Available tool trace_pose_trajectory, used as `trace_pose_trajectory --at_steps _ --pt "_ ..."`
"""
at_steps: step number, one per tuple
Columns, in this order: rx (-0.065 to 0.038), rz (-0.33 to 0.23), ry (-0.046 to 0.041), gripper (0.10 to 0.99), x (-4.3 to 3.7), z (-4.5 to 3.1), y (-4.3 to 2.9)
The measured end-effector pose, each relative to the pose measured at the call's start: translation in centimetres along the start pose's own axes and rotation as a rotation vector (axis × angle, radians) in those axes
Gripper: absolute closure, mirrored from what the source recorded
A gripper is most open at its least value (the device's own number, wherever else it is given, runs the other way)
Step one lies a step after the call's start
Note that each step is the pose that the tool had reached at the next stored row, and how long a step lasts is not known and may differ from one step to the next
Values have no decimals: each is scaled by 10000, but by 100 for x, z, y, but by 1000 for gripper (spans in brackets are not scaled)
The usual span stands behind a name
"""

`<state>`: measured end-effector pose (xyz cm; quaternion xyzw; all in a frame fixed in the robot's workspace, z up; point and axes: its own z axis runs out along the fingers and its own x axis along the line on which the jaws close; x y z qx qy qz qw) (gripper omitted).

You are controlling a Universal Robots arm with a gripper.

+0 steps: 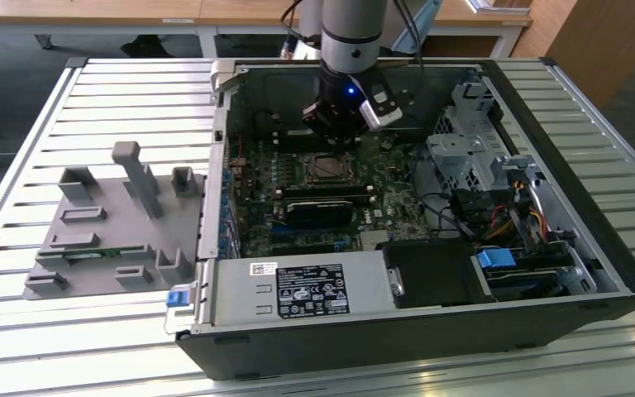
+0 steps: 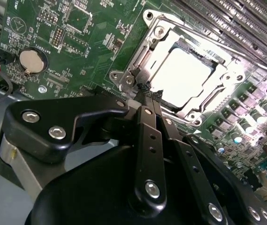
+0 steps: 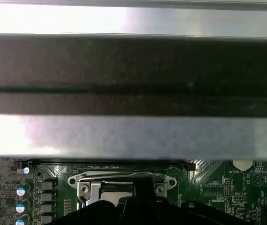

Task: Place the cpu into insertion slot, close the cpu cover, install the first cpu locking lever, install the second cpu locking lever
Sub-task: 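Install the second cpu locking lever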

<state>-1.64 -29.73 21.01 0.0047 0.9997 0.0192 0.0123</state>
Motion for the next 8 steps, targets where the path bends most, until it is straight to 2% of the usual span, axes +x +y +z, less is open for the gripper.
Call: trace_pose_trajectory --at_steps 8 --pt "1 0 0 973 -1 -4 -87"
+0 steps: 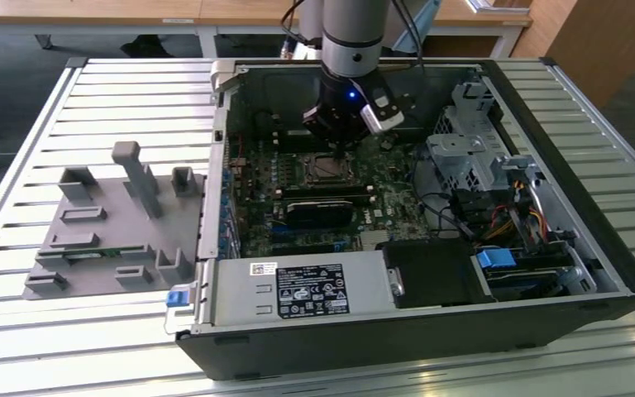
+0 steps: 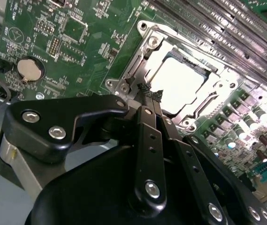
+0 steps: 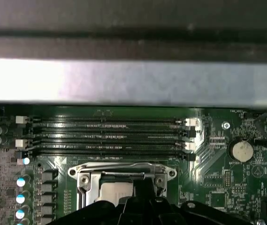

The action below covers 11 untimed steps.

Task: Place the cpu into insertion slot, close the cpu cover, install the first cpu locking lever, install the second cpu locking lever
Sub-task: 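Install the second cpu locking lever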

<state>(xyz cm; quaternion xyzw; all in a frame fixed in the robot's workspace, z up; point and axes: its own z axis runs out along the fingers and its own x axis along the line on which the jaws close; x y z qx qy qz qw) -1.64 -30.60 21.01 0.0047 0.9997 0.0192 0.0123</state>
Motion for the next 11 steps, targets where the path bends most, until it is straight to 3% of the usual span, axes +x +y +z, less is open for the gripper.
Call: trace_pose_trajectory --at_steps 6,11 --pt "1 0 0 973 -1 -21 -7" --pt "0 0 0 973 -3 -104 -4"
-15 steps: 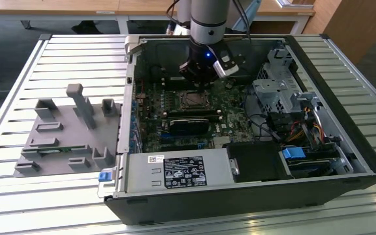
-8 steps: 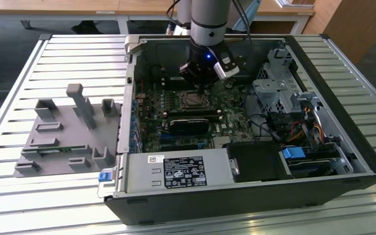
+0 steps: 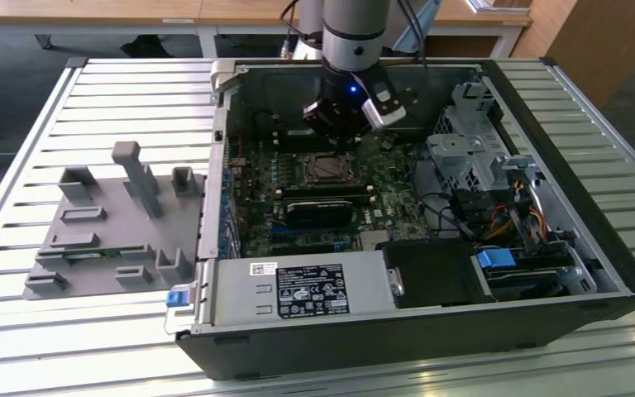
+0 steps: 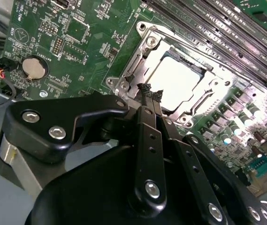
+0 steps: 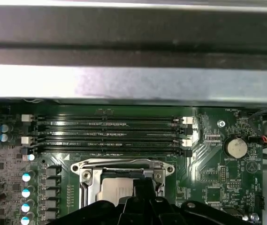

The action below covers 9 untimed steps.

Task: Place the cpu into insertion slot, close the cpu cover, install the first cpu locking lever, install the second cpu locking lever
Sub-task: 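Install the second cpu locking lever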

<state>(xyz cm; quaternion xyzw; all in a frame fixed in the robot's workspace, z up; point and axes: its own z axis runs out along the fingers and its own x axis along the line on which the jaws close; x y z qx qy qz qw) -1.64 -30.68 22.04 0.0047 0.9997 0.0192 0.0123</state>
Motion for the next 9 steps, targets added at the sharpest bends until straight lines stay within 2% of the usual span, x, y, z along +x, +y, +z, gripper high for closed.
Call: trace_pose_trajectory --at_steps 5,9 --pt "-2 0 0 973 -3 -108 4" --pt "-2 -1 1 973 -4 -131 -10"
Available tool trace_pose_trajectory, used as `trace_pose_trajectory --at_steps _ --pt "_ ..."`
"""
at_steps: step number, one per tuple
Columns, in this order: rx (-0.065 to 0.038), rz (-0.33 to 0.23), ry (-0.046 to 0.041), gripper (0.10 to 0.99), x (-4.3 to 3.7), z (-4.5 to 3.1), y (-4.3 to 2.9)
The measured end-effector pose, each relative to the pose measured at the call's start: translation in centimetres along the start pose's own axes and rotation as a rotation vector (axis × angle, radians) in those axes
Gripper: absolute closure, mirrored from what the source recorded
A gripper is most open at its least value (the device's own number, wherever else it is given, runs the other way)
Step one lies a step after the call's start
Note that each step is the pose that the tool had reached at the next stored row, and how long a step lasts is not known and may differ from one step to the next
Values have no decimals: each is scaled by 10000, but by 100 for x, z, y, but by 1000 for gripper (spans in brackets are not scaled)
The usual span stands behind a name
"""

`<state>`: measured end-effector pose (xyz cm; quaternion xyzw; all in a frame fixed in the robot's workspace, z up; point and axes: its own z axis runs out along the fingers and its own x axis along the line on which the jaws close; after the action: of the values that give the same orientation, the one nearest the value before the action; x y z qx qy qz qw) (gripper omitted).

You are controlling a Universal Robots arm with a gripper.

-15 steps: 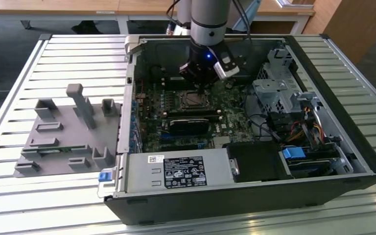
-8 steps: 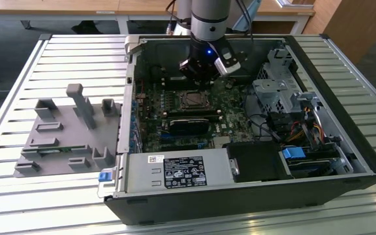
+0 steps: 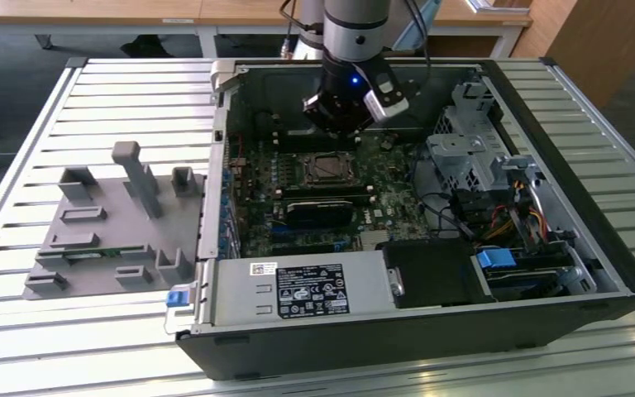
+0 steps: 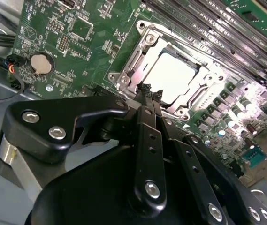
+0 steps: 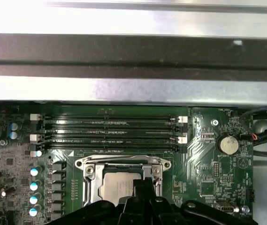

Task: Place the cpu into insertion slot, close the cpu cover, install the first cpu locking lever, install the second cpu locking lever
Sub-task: 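Install the second cpu locking lever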

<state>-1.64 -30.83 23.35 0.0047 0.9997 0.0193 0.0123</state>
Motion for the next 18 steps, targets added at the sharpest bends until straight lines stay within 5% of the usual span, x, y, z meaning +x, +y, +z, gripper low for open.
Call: trace_pose_trajectory --at_steps 6,18 --pt "2 0 0 973 0 -2 -92" --pt "2 1 1 973 -3 -10 -384"
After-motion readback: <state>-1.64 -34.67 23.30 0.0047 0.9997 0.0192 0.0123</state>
